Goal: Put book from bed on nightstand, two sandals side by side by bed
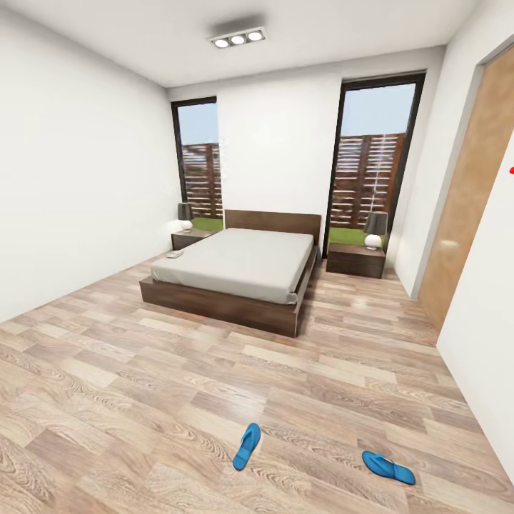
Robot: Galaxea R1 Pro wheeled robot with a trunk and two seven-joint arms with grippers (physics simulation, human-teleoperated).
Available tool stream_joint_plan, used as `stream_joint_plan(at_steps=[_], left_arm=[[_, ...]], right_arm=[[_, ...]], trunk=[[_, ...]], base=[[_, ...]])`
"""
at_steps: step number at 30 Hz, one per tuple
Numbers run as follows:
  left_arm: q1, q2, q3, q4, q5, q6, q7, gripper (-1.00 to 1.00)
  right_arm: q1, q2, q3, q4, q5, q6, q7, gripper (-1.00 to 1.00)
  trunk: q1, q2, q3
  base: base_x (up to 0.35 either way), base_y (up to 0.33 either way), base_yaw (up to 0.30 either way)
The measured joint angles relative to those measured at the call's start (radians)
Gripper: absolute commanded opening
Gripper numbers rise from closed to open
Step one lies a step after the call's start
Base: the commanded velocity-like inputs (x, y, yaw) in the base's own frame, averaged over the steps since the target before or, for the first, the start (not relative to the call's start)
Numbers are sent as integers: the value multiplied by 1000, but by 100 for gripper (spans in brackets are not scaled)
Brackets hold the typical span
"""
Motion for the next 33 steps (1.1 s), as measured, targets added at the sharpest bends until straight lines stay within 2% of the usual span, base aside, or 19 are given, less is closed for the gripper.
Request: stream_joint_plan(at_steps=[33], left_arm=[[0,0,-1,0,0,-2,0,100]], right_arm=[[0,1,1,1,0,-8,1,100]], trunk=[[0,0,0]], base=[[1,14,0]])
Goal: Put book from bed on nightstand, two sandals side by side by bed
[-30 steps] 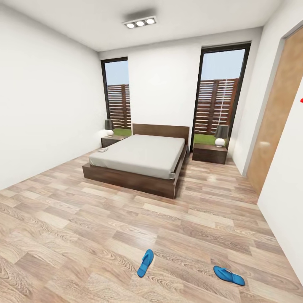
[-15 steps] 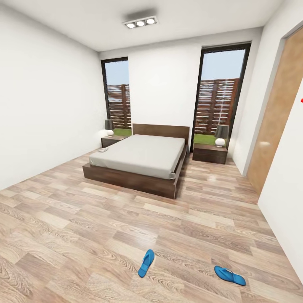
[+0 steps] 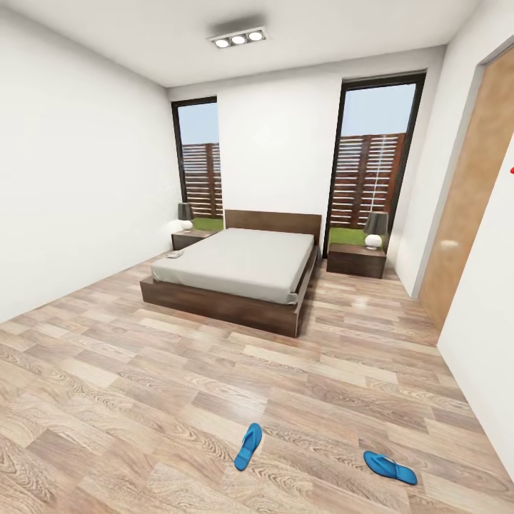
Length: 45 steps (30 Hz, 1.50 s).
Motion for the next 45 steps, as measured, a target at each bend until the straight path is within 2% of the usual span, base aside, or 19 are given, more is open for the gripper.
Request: stream_joint_plan(at_steps=[17,26,45], left_arm=[[0,-1,0,0,-1,0,0,100],[0,-2,0,0,-1,-29,0,100],[0,-2,0,0,-1,-40,0,100]], right_arm=[[0,1,1,-1,0,0,0,100],[0,1,1,-1,0,0,0,100],[0,1,1,-2,0,0,0,100]], trunk=[[0,0,0],[0,0,0],[0,0,0]], base=[[9,5,0],[63,29,0],[32,20,0]])
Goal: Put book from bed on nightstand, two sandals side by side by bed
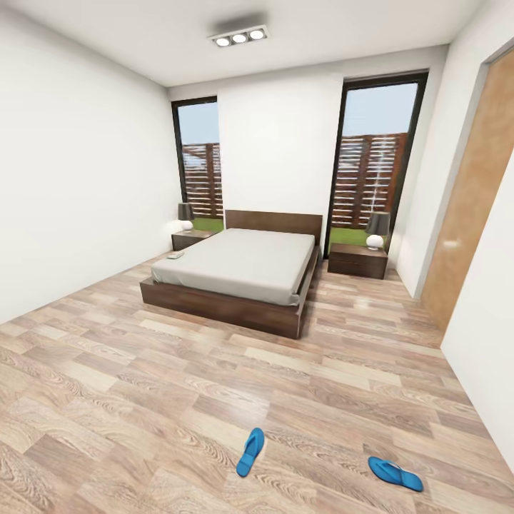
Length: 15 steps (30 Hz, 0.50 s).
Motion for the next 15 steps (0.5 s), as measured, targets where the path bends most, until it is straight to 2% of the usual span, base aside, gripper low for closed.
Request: stream_joint_plan(at_steps=[15], left_arm=[[0,-1,0,0,0,-1,0,100]], right_arm=[[0,0,0,0,0,0,0,100]], trunk=[[0,0,0]], base=[[75,35,0]])
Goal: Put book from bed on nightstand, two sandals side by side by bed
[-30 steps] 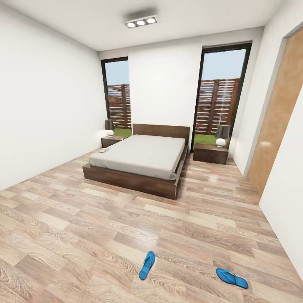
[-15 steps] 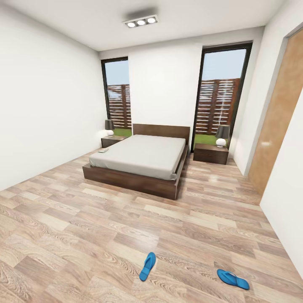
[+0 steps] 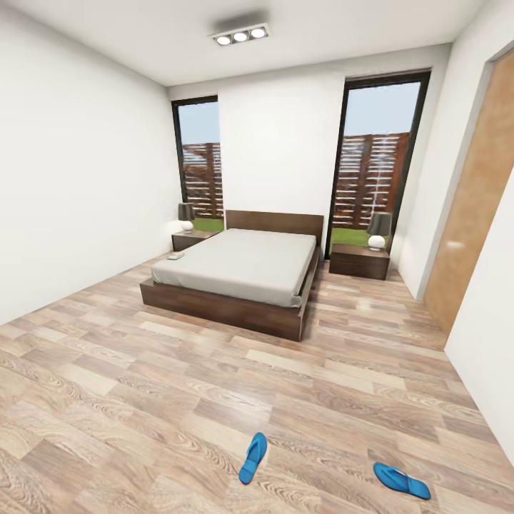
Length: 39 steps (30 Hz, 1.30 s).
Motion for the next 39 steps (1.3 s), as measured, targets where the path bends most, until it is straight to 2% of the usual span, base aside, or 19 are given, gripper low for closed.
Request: stream_joint_plan(at_steps=[26,39], left_arm=[[0,0,0,0,0,0,0,100],[0,-1,0,0,0,-1,0,100]], right_arm=[[0,0,0,0,0,-1,0,100],[0,0,-1,0,0,-1,0,100]], trunk=[[0,0,0],[0,0,0]], base=[[150,8,0],[76,37,0]])
